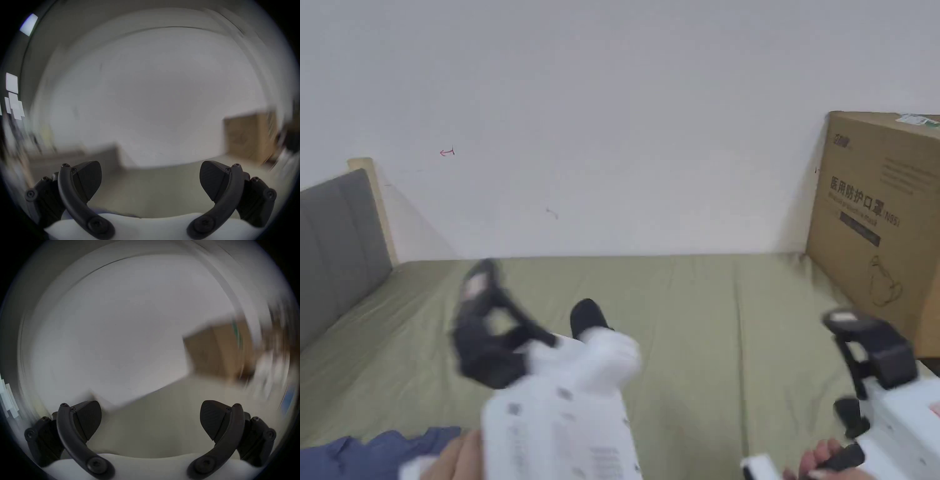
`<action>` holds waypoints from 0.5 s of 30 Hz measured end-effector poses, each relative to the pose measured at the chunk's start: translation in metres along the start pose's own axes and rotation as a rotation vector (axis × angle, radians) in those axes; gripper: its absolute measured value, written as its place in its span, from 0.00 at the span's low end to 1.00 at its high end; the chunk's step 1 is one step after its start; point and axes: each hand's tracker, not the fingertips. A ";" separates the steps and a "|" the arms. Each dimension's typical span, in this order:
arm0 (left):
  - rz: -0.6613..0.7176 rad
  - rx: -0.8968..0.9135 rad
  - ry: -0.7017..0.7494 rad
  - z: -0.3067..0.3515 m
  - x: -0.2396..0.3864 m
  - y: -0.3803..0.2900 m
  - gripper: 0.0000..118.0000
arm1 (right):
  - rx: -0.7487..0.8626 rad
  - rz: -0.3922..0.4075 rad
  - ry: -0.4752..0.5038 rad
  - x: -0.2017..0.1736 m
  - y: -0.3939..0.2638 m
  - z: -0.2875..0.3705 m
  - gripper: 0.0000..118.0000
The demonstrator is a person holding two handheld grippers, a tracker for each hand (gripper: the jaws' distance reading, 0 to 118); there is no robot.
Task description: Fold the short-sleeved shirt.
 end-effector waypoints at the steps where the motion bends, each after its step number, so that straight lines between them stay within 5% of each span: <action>1: -0.349 0.235 0.025 0.015 0.029 -0.011 1.00 | 0.031 -0.424 -0.154 0.041 0.016 -0.001 1.00; 3: -0.472 0.407 -0.036 0.029 0.041 -0.019 1.00 | 0.092 -0.999 -0.276 0.080 0.016 0.006 1.00; 5: -0.032 0.195 -0.187 0.024 0.018 -0.002 1.00 | 0.074 -0.393 -0.342 0.087 0.019 0.015 1.00; 6: 0.173 0.028 -0.244 0.010 0.003 0.001 1.00 | 0.073 -0.025 -0.338 0.073 0.023 0.014 1.00; 7: 0.345 -0.126 -0.290 -0.006 -0.012 0.002 1.00 | 0.090 0.135 -0.332 0.062 0.024 0.013 1.00; 9: 0.797 -0.367 -0.427 -0.040 -0.042 -0.019 1.00 | 0.050 0.239 -0.231 0.019 0.018 0.001 1.00; 10: 1.098 -0.450 -0.522 -0.054 -0.055 -0.036 1.00 | 0.042 0.362 -0.204 -0.001 0.015 -0.004 1.00; 11: 1.400 -0.491 -0.615 -0.072 -0.076 -0.062 1.00 | 0.044 0.594 -0.207 -0.027 0.001 -0.007 1.00; 12: 1.576 -0.503 -0.632 -0.075 -0.080 -0.077 1.00 | 0.062 0.846 -0.215 -0.045 -0.014 -0.006 1.00; 15: 1.543 -0.516 -0.484 -0.068 -0.075 -0.080 1.00 | 0.333 1.970 -0.289 -0.053 -0.099 -0.005 1.00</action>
